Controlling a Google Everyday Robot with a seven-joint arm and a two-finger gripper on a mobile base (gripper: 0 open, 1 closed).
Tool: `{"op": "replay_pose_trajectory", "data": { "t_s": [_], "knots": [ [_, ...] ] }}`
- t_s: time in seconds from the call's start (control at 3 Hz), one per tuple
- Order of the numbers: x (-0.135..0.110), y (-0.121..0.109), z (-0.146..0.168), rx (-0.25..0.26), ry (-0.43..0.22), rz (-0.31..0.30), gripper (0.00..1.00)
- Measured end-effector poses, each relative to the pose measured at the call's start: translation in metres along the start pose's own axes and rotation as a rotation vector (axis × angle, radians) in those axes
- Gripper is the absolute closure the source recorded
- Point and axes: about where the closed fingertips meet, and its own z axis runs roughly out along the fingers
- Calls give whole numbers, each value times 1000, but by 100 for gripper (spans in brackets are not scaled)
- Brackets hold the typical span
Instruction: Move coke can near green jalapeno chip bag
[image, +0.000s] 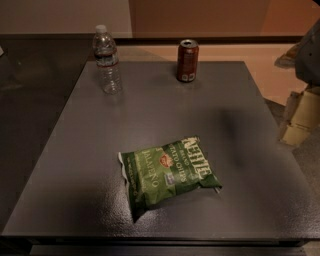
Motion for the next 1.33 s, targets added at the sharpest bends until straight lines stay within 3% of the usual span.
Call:
{"op": "replay_pose_trajectory", "data": {
  "t_s": [0.67,1.33],
  "knots": [
    [-9,-23,22,26,-47,18,0],
    [-20,-88,55,109,-171,126,0]
  ]
}}
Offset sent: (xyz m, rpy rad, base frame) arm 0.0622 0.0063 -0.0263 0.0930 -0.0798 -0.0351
